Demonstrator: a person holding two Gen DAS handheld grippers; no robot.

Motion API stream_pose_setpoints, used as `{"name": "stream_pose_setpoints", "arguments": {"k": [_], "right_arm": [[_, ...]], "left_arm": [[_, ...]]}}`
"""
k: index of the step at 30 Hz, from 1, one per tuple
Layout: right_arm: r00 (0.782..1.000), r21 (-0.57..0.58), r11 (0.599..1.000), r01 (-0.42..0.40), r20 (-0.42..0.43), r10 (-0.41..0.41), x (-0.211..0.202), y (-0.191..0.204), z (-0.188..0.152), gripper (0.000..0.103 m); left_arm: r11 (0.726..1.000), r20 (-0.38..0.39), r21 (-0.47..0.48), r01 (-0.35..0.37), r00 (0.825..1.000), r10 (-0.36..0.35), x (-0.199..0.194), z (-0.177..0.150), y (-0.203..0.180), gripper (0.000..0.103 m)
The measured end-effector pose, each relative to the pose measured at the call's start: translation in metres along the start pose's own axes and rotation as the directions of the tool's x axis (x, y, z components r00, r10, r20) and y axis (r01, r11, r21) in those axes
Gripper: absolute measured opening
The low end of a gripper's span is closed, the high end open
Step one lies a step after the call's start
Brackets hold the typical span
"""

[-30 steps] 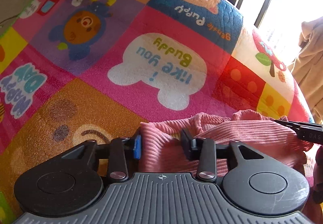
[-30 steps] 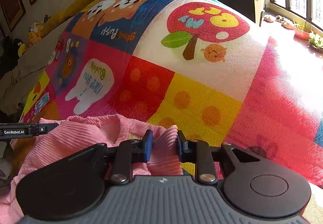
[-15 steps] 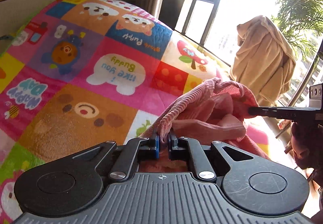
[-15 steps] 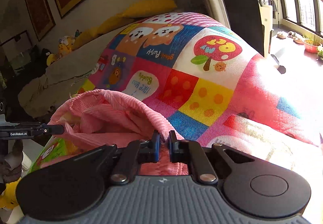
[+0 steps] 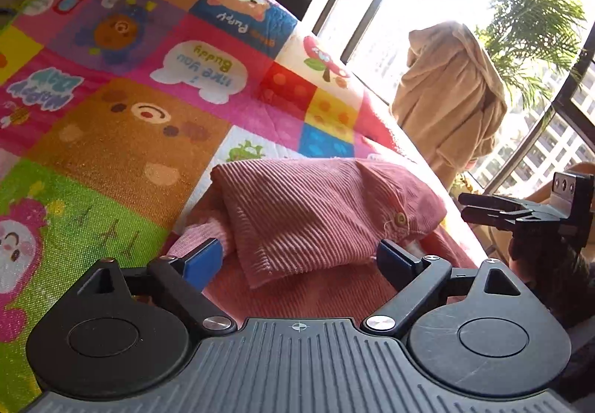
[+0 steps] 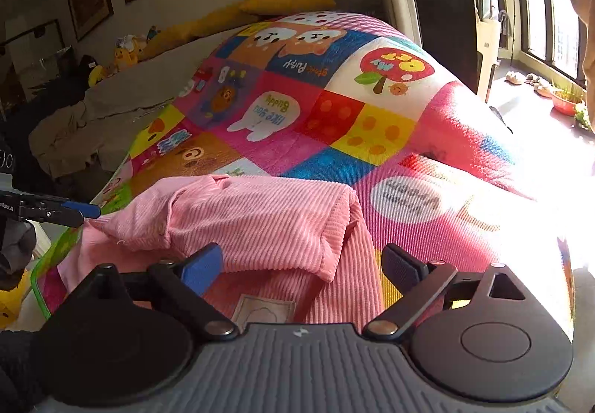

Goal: Fold clothes

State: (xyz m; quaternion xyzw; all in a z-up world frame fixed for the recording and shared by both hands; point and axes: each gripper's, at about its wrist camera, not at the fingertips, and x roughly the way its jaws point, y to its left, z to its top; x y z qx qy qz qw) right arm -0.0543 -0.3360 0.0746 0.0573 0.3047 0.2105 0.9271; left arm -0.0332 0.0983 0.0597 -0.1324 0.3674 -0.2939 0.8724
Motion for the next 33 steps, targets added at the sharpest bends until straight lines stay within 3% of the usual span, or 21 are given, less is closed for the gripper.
{"name": "stream_pose_setpoints", "arguments": {"k": [4, 6, 9, 12, 16, 19, 22, 24, 26, 29, 33], "right_arm": [[0.999, 0.061, 0.998, 0.009, 0.050, -0.012, 0.031, -0.006, 0.023, 0.101], [1.000, 0.099, 0.995, -0.002, 0.026, -0.001, 0.053, -0.010, 0.030, 0.101], [0.989, 0.162, 0.980, -0.118, -0.063, 0.130, 0.086, -0.015, 0.029, 0.101], [0.981, 0.172, 0.975, -0.142, -0.108, 0.161, 0.119, -0.011, 0.024, 0.103], [0.986, 0.176, 0.973, -0.149, -0.053, 0.161, 0.147, -0.005, 0.047, 0.103], [0.983, 0.138, 0.973, -0.184, 0.026, 0.182, 0.148, 0.002, 0.069, 0.103], [0.993, 0.054, 0.992, -0.117, -0.017, 0.118, 0.150, 0.009, 0.072, 0.103], [0.995, -0.026, 1.000, -0.013, -0.100, 0.010, 0.152, 0.010, 0.058, 0.103], [0.981, -0.093, 0.994, 0.065, -0.176, -0.081, 0.148, 0.008, 0.037, 0.103], [0.971, -0.171, 0.981, 0.093, -0.201, -0.127, 0.124, 0.008, 0.016, 0.103], [0.984, -0.228, 0.970, 0.086, -0.134, -0.119, 0.093, 0.019, 0.020, 0.103]], "left_arm": [[0.986, 0.004, -0.170, -0.004, 1.000, 0.005, 0.027, 0.021, 0.018, 0.094], [0.977, -0.013, -0.213, -0.026, 1.000, 0.024, 0.043, 0.027, 0.023, 0.094], [0.977, -0.057, -0.213, 0.012, 0.998, -0.025, 0.066, 0.031, 0.024, 0.094], [0.975, -0.071, -0.218, 0.031, 0.996, -0.048, 0.087, 0.038, 0.026, 0.095], [0.979, -0.049, -0.202, 0.018, 0.998, -0.028, 0.108, 0.062, 0.030, 0.095], [0.988, 0.024, -0.154, 0.011, 1.000, -0.008, 0.103, 0.087, 0.026, 0.095], [0.995, 0.025, -0.094, -0.023, 0.999, 0.026, 0.095, 0.091, 0.022, 0.095], [0.992, -0.029, 0.002, -0.124, 0.992, 0.124, 0.097, 0.076, 0.017, 0.095], [0.969, -0.091, 0.113, -0.221, 0.968, 0.232, 0.098, 0.052, 0.012, 0.095], [0.950, -0.113, 0.213, -0.229, 0.960, 0.256, 0.079, 0.025, 0.005, 0.095], [0.974, -0.040, 0.148, -0.173, 0.983, 0.181, 0.046, 0.035, 0.003, 0.095]]}}
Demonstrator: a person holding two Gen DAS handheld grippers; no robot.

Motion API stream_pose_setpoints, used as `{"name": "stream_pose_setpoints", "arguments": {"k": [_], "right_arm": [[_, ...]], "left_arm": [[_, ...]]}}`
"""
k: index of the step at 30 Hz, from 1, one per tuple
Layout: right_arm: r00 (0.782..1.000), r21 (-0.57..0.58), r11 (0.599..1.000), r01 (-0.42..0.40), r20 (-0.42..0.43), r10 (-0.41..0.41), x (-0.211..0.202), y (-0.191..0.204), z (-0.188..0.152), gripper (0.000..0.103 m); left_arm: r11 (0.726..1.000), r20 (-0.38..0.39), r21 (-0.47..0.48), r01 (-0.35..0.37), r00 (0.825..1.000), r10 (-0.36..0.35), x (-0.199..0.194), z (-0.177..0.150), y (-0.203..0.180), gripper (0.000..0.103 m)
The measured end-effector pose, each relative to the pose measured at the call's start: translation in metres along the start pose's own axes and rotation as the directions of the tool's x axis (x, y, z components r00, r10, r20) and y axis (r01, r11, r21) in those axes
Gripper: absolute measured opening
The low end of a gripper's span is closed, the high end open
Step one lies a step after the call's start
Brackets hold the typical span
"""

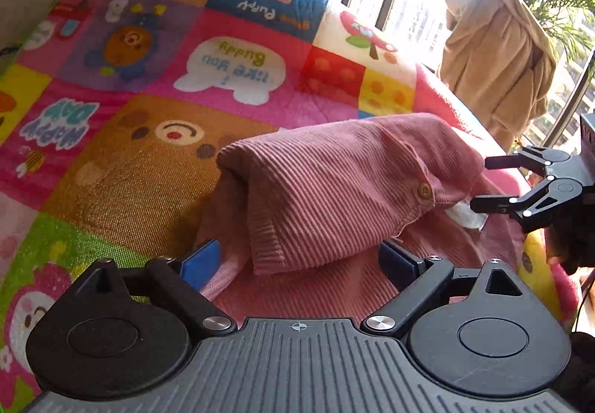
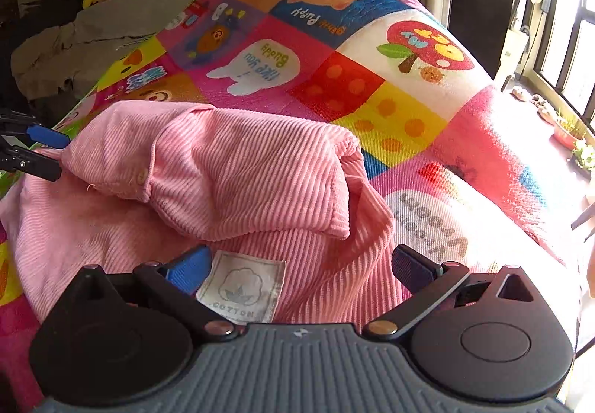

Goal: Fold clothes

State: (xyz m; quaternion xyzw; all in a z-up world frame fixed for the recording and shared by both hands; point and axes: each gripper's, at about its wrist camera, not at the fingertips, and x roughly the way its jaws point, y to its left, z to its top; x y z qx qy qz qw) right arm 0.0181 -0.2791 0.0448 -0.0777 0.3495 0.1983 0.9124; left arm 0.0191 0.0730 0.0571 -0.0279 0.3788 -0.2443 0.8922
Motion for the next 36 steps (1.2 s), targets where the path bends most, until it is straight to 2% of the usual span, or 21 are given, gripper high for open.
{"name": "stream_pose_setpoints", "arguments": {"k": [3, 6, 9, 13, 15, 19, 21, 23, 25, 27, 28, 29, 33, 34, 36], "right_arm": [[0.994, -0.008, 0.999, 0.033, 0.101, -0.032, -0.003, 0.009, 0.020, 0.103], [0.978, -0.035, 0.991, 0.132, 0.171, -0.124, 0.021, 0.025, 0.043, 0.103], [0.985, -0.140, 0.983, 0.122, 0.134, -0.104, 0.057, 0.051, 0.050, 0.103], [0.983, -0.373, 0.920, 0.125, 0.172, -0.064, 0.056, 0.088, 0.036, 0.103], [0.981, -0.419, 0.899, 0.130, 0.186, -0.056, 0.041, 0.092, 0.035, 0.103], [0.967, -0.327, 0.934, 0.146, 0.244, -0.066, 0.012, 0.081, 0.046, 0.103], [0.959, -0.262, 0.954, 0.143, 0.274, -0.069, 0.006, 0.079, 0.053, 0.103], [0.962, -0.239, 0.963, 0.124, 0.266, -0.058, 0.014, 0.083, 0.056, 0.103], [0.971, -0.256, 0.959, 0.124, 0.232, -0.063, 0.030, 0.091, 0.054, 0.103], [0.973, -0.296, 0.936, 0.191, 0.187, -0.139, 0.051, 0.098, 0.046, 0.103], [0.964, -0.309, 0.919, 0.246, 0.177, -0.199, 0.059, 0.099, 0.040, 0.103], [0.961, -0.307, 0.914, 0.266, 0.165, -0.224, 0.063, 0.096, 0.036, 0.103], [0.980, -0.200, 0.961, 0.190, 0.103, -0.172, 0.046, 0.067, 0.028, 0.103], [0.980, -0.177, 0.967, 0.184, 0.107, -0.167, 0.039, 0.060, 0.028, 0.103], [0.966, -0.131, 0.964, 0.232, 0.148, -0.212, 0.026, 0.047, 0.028, 0.103]], "left_arm": [[0.996, 0.130, -0.036, 0.078, 0.989, -0.073, -0.012, 0.022, 0.000, 0.096], [0.989, 0.187, -0.118, 0.085, 0.980, -0.062, -0.004, 0.038, 0.000, 0.097], [0.980, 0.166, -0.176, 0.089, 0.984, -0.059, 0.004, 0.038, 0.003, 0.097], [0.977, 0.140, -0.205, 0.059, 0.990, -0.030, 0.005, 0.030, 0.010, 0.097], [0.976, 0.129, -0.214, 0.031, 0.992, -0.003, -0.001, 0.023, 0.019, 0.097], [0.966, 0.102, -0.258, -0.024, 0.993, 0.052, 0.000, 0.015, 0.035, 0.097], [0.961, 0.096, -0.275, -0.021, 0.994, 0.049, 0.006, 0.017, 0.034, 0.097], [0.960, 0.093, -0.278, -0.017, 0.995, 0.044, 0.013, 0.021, 0.029, 0.097], [0.969, 0.098, -0.248, -0.008, 0.995, 0.034, 0.018, 0.026, 0.018, 0.097], [0.978, 0.102, -0.207, 0.002, 0.995, 0.019, 0.021, 0.029, 0.005, 0.097], [0.982, 0.101, -0.191, 0.004, 0.995, 0.015, 0.023, 0.030, 0.000, 0.097], [0.985, 0.096, -0.170, 0.004, 0.995, 0.013, 0.025, 0.029, -0.006, 0.097], [0.995, 0.073, -0.095, -0.009, 0.997, 0.016, 0.034, 0.021, -0.022, 0.097], [0.997, 0.064, -0.080, -0.022, 0.998, 0.027, 0.037, 0.019, -0.025, 0.097], [0.997, 0.048, -0.050, -0.052, 0.997, 0.054, 0.044, 0.016, -0.029, 0.097]]}}
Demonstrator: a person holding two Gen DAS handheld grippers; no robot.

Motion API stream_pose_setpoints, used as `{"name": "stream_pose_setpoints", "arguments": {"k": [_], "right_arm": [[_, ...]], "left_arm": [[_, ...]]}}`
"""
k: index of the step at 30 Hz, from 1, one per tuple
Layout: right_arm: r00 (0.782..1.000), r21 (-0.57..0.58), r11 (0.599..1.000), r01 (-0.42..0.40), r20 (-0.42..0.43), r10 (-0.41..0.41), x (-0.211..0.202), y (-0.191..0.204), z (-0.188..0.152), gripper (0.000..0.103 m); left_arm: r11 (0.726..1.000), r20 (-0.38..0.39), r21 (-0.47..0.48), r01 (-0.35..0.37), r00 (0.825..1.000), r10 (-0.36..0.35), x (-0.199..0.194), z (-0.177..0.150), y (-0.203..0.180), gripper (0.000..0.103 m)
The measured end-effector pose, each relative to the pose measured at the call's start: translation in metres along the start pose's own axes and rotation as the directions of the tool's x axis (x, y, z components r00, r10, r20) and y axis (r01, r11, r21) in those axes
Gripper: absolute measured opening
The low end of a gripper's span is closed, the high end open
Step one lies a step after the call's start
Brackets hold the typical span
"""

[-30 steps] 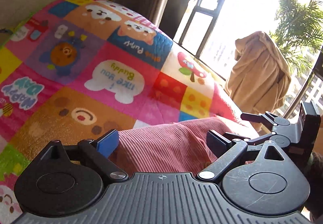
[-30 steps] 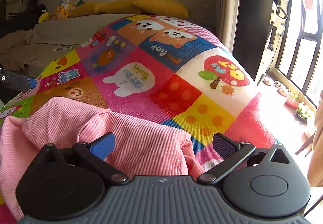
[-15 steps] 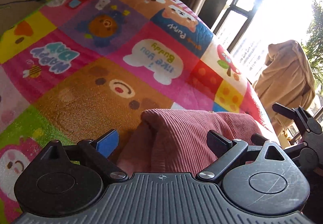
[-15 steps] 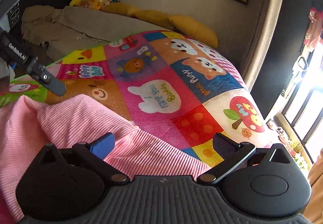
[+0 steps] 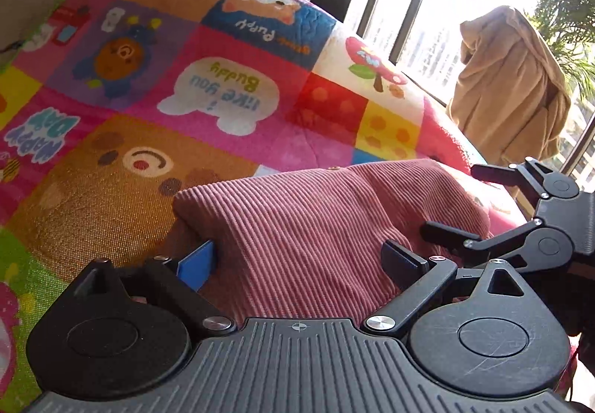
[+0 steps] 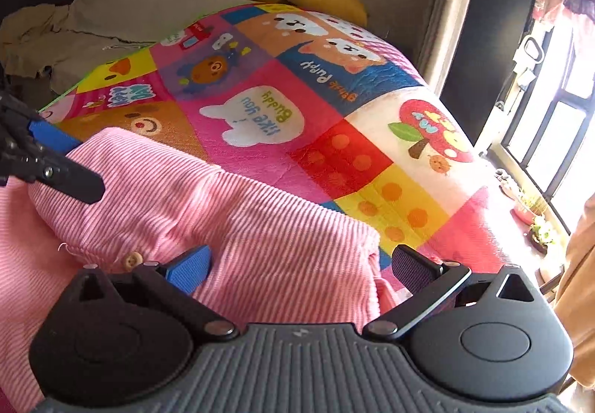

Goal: Fold clothes

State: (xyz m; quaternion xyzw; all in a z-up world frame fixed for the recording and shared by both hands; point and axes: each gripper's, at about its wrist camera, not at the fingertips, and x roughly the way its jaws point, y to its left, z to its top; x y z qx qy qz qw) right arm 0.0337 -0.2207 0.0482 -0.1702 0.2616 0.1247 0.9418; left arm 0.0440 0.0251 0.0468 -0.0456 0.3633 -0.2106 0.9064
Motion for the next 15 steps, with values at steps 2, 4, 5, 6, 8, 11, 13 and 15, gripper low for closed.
{"name": "stream_pose_setpoints", "arguments": {"k": [2, 4, 5, 6, 8, 11, 13, 15], "right_arm": [[0.998, 0.051, 0.997, 0.063, 0.007, -0.063, 0.003, -0.015, -0.003, 0.103], [0.998, 0.105, 0.993, 0.055, -0.045, -0.050, 0.017, -0.025, -0.011, 0.103], [0.997, 0.131, 0.990, 0.051, -0.071, -0.042, 0.023, -0.030, -0.015, 0.103], [0.995, 0.155, 0.987, 0.047, -0.092, -0.033, 0.030, -0.034, -0.019, 0.103], [0.996, 0.170, 0.985, 0.030, -0.088, -0.015, 0.032, -0.035, -0.025, 0.103], [0.999, 0.197, 0.980, -0.002, -0.042, 0.010, 0.020, -0.042, -0.024, 0.103], [0.999, 0.251, 0.967, -0.042, -0.005, 0.045, 0.006, -0.055, -0.025, 0.103], [0.996, 0.322, 0.942, -0.093, 0.029, 0.088, -0.008, -0.072, -0.026, 0.103]], "left_arm": [[1.000, -0.007, 0.013, -0.012, 1.000, 0.012, 0.003, -0.001, -0.002, 0.097], [1.000, -0.011, 0.013, -0.012, 1.000, 0.012, 0.003, -0.002, -0.002, 0.098], [1.000, -0.013, 0.010, -0.013, 1.000, 0.013, 0.003, -0.002, -0.002, 0.098], [1.000, -0.014, 0.007, -0.014, 1.000, 0.014, 0.002, -0.002, -0.001, 0.098], [1.000, -0.014, -0.008, -0.020, 1.000, 0.020, -0.001, -0.002, 0.001, 0.098], [0.993, 0.006, -0.114, -0.022, 1.000, 0.023, -0.010, -0.004, 0.017, 0.098], [0.976, 0.020, -0.217, 0.016, 1.000, -0.012, -0.020, -0.007, 0.034, 0.098], [0.943, 0.024, -0.315, 0.105, 0.994, -0.103, -0.030, -0.014, 0.051, 0.098]]}}
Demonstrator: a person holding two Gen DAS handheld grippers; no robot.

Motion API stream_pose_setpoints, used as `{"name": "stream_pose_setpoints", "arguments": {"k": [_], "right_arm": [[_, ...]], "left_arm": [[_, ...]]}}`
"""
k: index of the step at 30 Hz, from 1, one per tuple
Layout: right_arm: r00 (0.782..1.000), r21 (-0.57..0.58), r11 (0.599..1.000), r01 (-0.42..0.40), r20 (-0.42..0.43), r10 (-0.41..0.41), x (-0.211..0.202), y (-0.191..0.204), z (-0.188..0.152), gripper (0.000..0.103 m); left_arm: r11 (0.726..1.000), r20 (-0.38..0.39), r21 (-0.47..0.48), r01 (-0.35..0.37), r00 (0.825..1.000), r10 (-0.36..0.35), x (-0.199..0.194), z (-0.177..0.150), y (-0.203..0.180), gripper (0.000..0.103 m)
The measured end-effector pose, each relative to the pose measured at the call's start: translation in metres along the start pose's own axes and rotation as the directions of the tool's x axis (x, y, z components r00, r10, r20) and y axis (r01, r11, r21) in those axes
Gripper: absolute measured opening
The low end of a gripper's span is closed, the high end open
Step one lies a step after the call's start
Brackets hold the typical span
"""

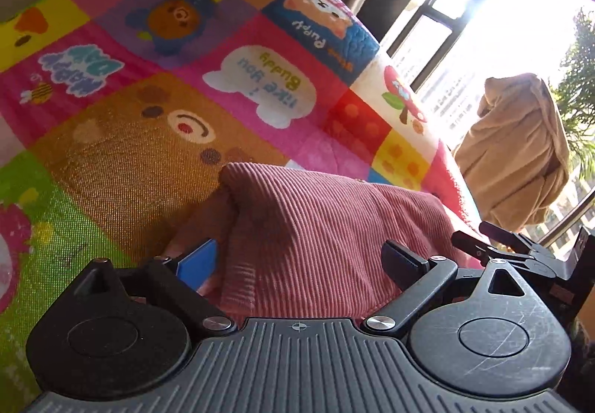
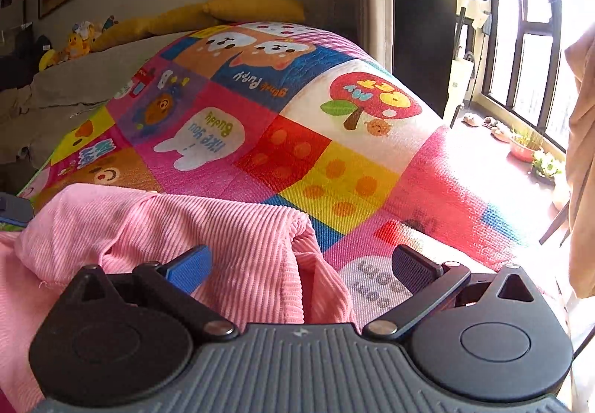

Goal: Fold clothes

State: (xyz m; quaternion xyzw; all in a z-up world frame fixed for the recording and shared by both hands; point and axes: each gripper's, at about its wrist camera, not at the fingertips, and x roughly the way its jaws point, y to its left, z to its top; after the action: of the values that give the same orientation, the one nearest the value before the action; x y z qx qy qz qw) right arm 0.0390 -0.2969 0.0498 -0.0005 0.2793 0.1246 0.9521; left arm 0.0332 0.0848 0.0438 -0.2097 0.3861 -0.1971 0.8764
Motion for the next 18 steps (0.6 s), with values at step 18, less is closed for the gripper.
{"name": "stream_pose_setpoints", "arguments": {"k": [18], "right_arm": [[0.928, 0.499, 0.798, -0.338, 0.033, 0.371, 0.000, -0.059, 0.006, 0.083]], "left_arm": [[0.910, 0.039, -0.358, 0.207, 0.978, -0.207, -0.016, -0.005, 0.037, 0.097]]}}
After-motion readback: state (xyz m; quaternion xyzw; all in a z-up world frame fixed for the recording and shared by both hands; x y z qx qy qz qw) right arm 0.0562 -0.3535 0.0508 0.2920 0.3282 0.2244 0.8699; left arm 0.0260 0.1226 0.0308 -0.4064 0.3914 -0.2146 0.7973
